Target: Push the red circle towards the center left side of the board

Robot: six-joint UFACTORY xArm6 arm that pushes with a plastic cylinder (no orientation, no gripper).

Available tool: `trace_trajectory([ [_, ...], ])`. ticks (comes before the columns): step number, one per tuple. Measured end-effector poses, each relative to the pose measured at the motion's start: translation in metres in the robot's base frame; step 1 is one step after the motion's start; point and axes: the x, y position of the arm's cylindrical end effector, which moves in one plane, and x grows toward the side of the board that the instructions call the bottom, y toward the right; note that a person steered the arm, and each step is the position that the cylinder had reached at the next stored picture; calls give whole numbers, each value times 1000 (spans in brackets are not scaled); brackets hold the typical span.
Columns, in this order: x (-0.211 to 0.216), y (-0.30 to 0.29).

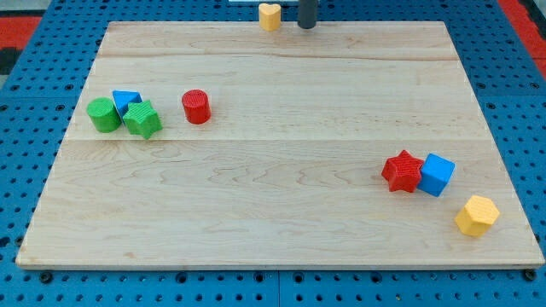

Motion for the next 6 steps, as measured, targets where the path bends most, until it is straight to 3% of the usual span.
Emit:
trace_trajectory([
  [1, 0, -10],
  [2, 2, -99],
  [3, 0, -115],
  [4, -1, -171],
  [5, 40, -183],
  [6, 58, -92],
])
